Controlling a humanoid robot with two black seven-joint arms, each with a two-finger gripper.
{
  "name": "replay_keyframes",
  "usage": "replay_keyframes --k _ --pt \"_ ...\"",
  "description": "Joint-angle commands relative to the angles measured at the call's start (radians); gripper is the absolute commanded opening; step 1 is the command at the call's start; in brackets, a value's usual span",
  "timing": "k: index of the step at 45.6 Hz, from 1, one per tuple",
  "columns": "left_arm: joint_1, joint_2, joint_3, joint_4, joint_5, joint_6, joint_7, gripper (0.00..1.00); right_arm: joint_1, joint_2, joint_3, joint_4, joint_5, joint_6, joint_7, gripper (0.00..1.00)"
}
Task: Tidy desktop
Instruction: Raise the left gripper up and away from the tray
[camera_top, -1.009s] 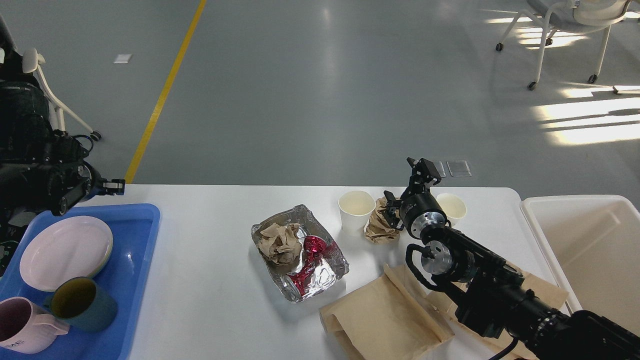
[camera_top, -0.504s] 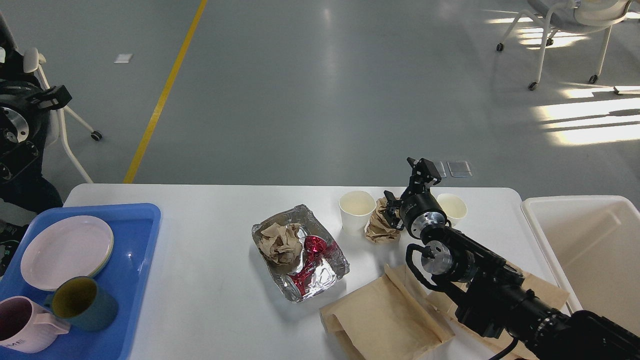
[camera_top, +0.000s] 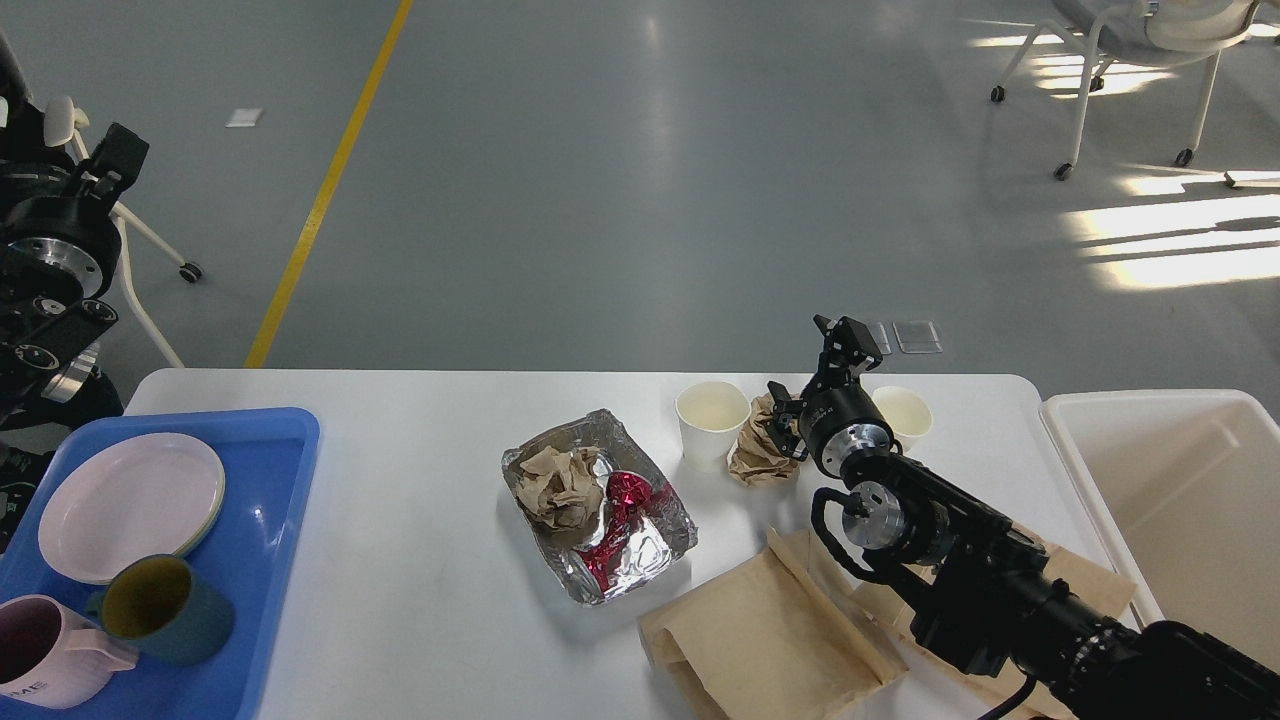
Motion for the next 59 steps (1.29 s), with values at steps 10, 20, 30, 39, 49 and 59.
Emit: replay_keyframes --k 10,20,30,39,49,59 --pt "0.078 -0.023 -0.467 -0.019 -0.065 -0.25 0.019 0.97 -0.001 0.0 0.0 0.0 0.0 0.0 0.0 1.0" --pt "0.081 -0.027 -0.539 -0.018 -0.239 -0.438 0.122 0.97 -0.001 0.0 0.0 0.0 -0.001 0.0 0.0 1.0" --pt "0.106 -0.067 -0.583 -0.016 -0.262 -0.449 -0.044 0.97 0.001 0.0 0.0 0.0 0.0 0.0 0.0 1.0" --pt "0.119 -0.087 -0.573 -0.016 -0.251 -0.438 -0.119 0.97 -0.001 0.0 0.0 0.0 0.0 0.0 0.0 1.0" --pt "0.144 -0.09 -0.573 -0.009 -0.249 -0.438 -0.121 0.97 0.001 0.0 0.0 0.0 0.0 0.0 0.0 1.0" --pt "0.156 -0.116 -0.571 -0.009 -0.249 -0.446 -0.128 0.97 -0.001 0.0 0.0 0.0 -0.001 0.0 0.0 1.0"
